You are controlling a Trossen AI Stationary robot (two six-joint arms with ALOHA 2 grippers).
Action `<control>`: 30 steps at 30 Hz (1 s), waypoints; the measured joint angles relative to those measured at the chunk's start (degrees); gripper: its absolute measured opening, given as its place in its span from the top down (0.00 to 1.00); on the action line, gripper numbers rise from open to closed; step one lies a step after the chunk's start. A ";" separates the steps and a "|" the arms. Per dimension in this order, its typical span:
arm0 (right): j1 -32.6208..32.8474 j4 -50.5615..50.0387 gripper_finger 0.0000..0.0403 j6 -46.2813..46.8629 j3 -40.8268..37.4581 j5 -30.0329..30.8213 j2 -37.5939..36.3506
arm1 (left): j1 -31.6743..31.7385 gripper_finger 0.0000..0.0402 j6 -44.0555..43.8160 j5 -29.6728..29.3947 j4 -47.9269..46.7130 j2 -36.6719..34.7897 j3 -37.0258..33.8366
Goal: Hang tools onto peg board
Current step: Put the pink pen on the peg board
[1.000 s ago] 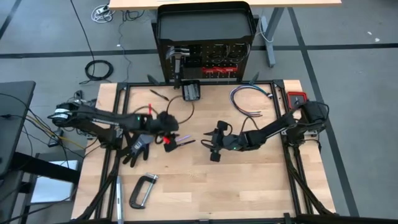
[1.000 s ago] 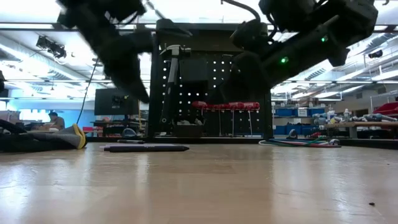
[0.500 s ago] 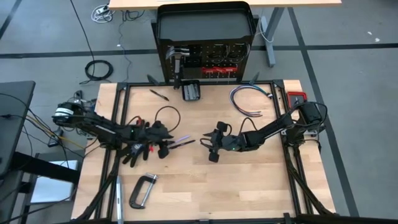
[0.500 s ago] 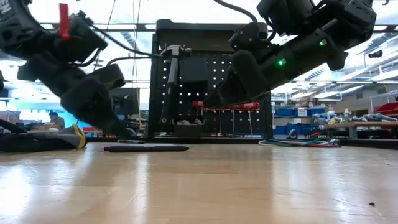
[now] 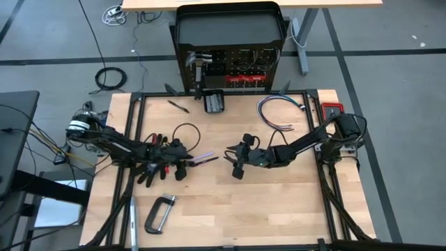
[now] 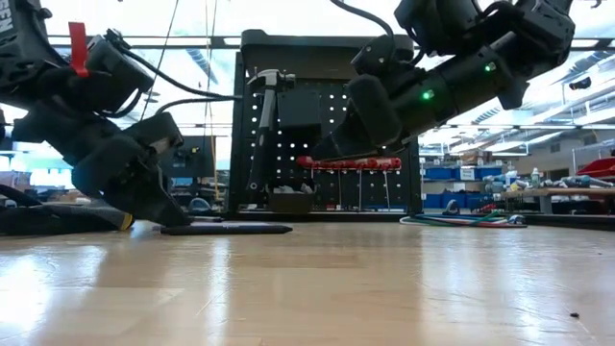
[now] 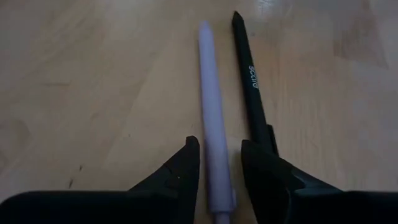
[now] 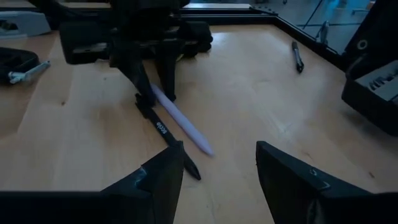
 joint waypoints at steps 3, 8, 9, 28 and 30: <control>-0.36 0.12 0.49 -0.01 0.00 0.00 0.00 | -0.40 0.69 -1.22 -2.77 1.10 3.79 0.48; -0.93 0.43 0.49 -0.03 0.00 0.02 0.00 | -0.42 0.72 -1.61 -5.49 3.02 8.01 0.73; -0.93 0.65 0.49 -0.03 0.00 0.00 0.00 | -0.41 0.75 -1.68 -5.62 3.20 8.24 0.76; -0.36 0.65 0.49 -1.66 -0.01 -0.02 -6.41 | 0.02 0.94 12.91 -16.41 -54.41 0.29 31.61; 0.34 1.03 0.49 -0.72 0.01 -0.02 -5.35 | 0.09 0.94 19.47 -20.53 -64.34 0.02 39.07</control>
